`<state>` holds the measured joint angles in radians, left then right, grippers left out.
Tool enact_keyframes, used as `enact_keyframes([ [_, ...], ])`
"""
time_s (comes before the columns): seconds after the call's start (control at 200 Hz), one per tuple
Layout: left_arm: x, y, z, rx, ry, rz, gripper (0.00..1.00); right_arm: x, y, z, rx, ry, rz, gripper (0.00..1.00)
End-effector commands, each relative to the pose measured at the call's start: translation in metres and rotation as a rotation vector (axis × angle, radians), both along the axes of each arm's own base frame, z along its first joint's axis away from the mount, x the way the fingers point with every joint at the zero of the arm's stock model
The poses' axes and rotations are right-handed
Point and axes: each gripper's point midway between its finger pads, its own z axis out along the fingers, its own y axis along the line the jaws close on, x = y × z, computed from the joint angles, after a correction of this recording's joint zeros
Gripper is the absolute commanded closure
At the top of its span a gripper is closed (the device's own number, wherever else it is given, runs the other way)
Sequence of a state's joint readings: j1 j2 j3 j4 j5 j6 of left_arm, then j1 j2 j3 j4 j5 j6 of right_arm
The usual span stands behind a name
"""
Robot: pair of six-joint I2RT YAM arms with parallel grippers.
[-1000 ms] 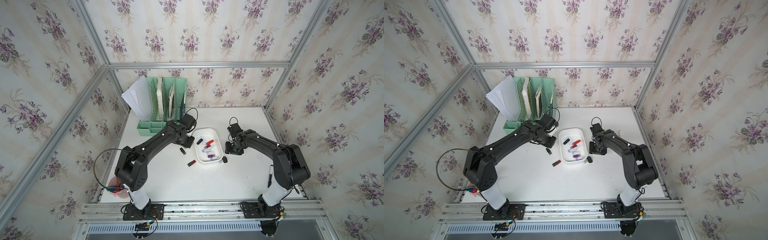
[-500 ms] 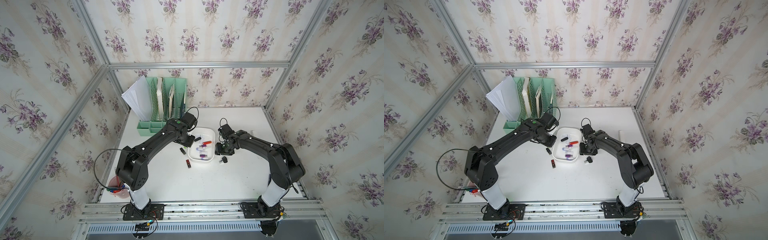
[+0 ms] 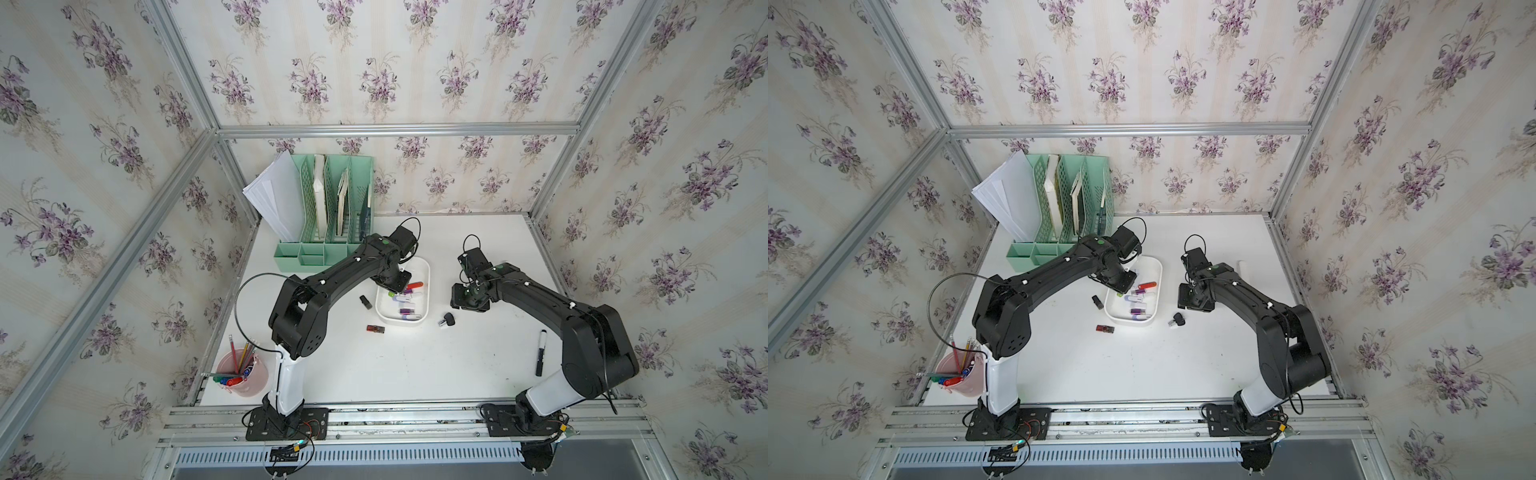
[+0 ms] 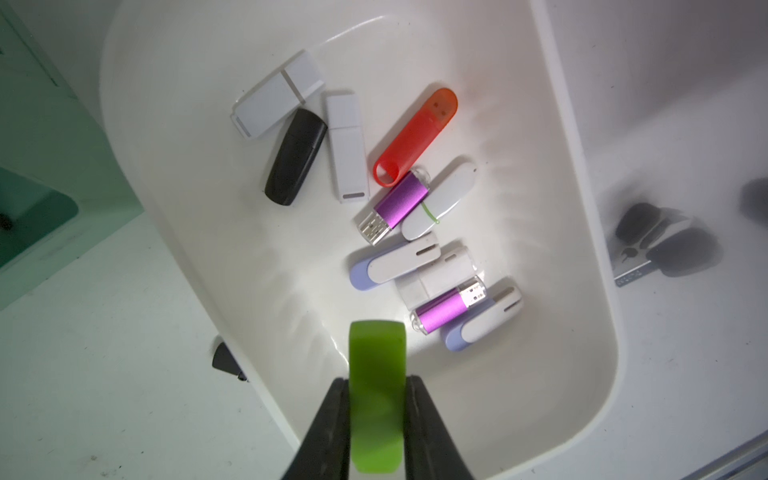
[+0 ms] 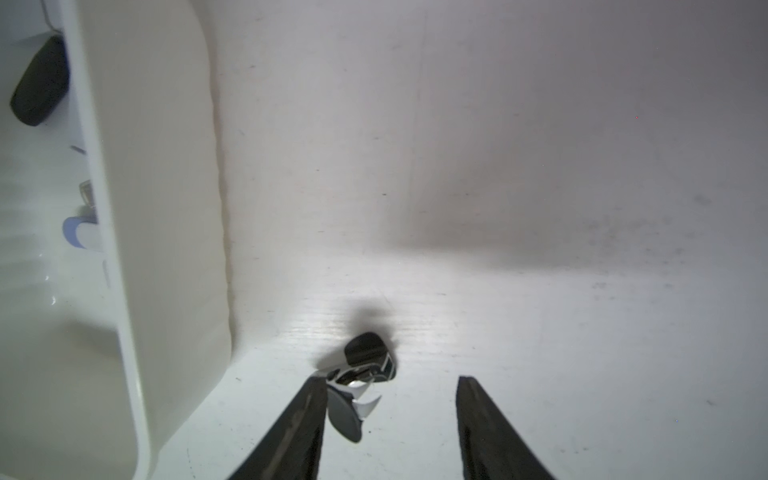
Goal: Put the usb flash drive into the storage box
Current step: Place the USB flash in the storage box.
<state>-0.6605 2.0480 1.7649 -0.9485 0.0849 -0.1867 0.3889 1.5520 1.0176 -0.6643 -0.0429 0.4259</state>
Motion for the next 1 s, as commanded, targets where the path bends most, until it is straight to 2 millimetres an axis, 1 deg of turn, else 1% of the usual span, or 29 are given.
enact_keyframes([
  [0.0, 0.005, -0.001, -0.012, 0.023, 0.013, 0.021, 0.75, -0.005, -0.015, 0.002, -0.013, -0.001, -0.022, 0.44],
  [0.18, 0.012, -0.002, -0.035, 0.061, 0.027, 0.027, 0.75, -0.01, -0.029, 0.007, -0.019, -0.008, -0.036, 0.44],
  [0.305, 0.016, 0.001, -0.049, 0.089, 0.037, 0.032, 0.74, -0.011, -0.032, 0.008, -0.019, -0.008, -0.039, 0.44],
  [0.395, 0.018, 0.005, -0.055, 0.093, 0.047, 0.038, 0.74, -0.012, -0.032, 0.008, -0.018, -0.008, -0.039, 0.44],
  [0.664, 0.023, 0.017, -0.063, 0.085, 0.062, 0.061, 0.74, -0.015, -0.033, 0.005, -0.018, 0.001, -0.04, 0.44],
  [0.894, 0.025, 0.015, -0.071, 0.083, 0.076, 0.061, 0.73, -0.016, -0.033, 0.004, -0.021, 0.005, -0.035, 0.44],
  [0.994, 0.025, 0.015, -0.071, 0.087, 0.077, 0.06, 0.7, -0.015, -0.033, 0.004, -0.018, 0.004, -0.037, 0.44],
])
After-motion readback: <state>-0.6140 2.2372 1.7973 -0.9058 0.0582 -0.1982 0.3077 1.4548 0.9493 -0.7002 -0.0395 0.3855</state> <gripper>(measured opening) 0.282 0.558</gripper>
